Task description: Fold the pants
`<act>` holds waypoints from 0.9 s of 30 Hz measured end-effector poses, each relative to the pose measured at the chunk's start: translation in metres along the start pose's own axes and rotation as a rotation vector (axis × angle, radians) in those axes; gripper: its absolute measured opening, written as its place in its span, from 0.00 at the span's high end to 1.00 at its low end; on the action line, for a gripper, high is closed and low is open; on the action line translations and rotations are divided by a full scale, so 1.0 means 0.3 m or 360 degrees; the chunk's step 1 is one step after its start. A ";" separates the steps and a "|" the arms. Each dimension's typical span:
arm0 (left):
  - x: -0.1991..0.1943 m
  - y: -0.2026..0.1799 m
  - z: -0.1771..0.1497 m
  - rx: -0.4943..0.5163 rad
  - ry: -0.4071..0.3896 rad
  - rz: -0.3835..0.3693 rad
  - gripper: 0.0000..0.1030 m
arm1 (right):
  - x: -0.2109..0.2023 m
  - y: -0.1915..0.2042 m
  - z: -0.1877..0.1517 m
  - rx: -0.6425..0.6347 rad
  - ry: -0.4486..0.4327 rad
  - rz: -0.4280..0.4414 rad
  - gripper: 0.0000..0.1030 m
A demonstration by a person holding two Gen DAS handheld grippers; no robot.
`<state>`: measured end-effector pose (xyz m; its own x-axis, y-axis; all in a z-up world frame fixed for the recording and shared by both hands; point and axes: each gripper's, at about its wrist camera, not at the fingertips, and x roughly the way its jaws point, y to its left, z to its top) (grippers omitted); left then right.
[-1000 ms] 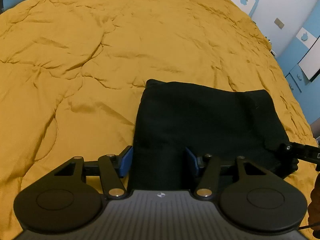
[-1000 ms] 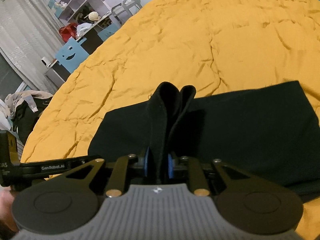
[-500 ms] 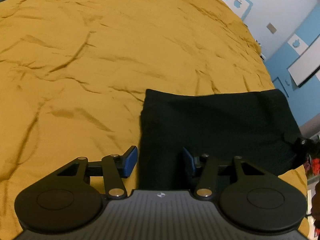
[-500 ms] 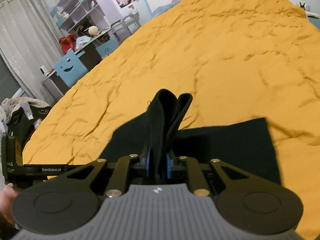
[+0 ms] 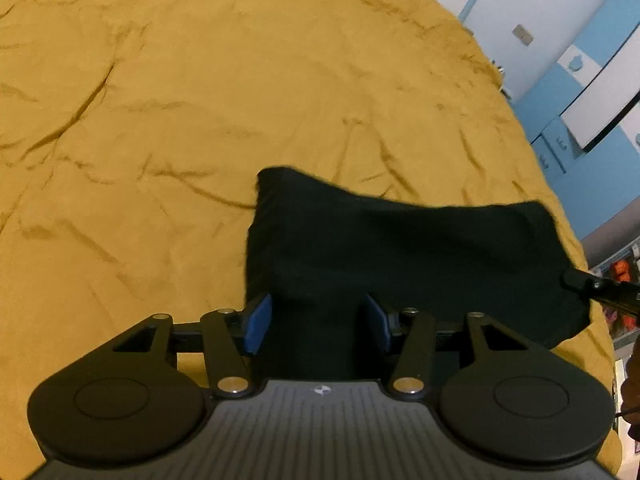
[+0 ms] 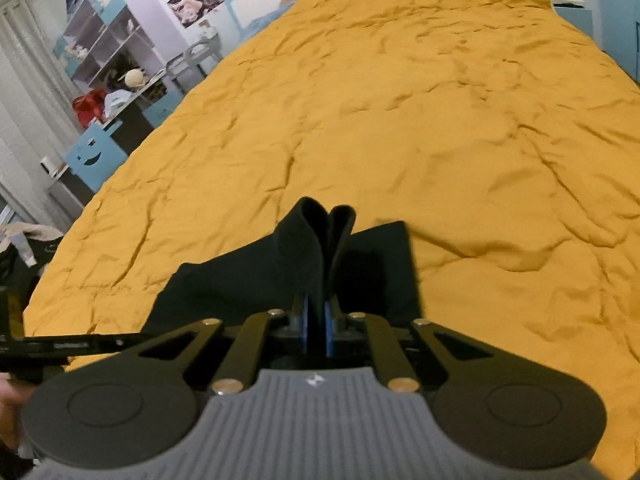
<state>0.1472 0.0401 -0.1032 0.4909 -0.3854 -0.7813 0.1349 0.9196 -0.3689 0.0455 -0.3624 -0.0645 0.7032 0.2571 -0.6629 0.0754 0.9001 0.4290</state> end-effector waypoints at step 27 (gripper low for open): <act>0.025 0.069 -0.005 -0.0191 -0.0027 -0.0038 0.43 | 0.126 -0.063 0.013 0.0168 0.0001 0.0086 1.00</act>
<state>0.1525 0.0560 -0.1175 0.5033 -0.4049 -0.7634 0.0434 0.8942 -0.4457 0.0734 -0.3711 -0.0953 0.7076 0.3047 -0.6375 0.1113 0.8429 0.5264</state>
